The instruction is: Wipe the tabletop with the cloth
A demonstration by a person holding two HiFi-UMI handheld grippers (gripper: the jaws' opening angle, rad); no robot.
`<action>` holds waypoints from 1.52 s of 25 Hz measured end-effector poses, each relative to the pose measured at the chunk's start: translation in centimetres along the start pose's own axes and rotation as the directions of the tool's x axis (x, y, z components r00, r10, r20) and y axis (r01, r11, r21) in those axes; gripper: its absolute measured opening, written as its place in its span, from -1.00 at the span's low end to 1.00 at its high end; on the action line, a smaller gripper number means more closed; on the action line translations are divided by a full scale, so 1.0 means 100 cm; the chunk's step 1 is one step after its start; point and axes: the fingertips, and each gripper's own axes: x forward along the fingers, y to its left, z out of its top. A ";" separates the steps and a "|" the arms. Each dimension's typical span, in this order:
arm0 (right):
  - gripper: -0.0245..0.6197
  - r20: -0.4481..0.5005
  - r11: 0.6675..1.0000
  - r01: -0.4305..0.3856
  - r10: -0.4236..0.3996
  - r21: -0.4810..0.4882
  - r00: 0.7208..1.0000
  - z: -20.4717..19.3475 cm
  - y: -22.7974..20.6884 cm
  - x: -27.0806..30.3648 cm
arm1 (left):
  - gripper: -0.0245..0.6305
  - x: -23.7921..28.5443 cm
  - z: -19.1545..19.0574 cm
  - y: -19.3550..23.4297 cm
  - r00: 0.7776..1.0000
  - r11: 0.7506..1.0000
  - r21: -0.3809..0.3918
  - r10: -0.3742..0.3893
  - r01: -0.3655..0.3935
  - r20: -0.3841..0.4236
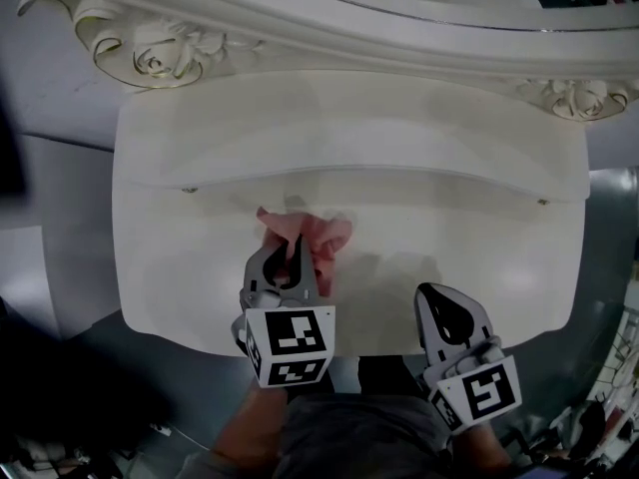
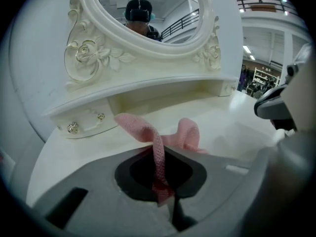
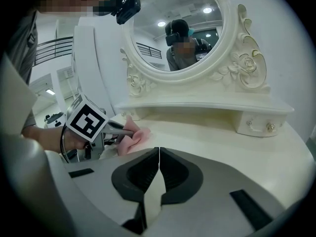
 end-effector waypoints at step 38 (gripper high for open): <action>-0.88 -0.068 0.978 -0.183 0.177 -0.098 0.982 0.050 0.173 0.130 | -0.86 -0.048 -0.060 0.198 0.993 0.985 -0.134 0.115 -0.113 0.013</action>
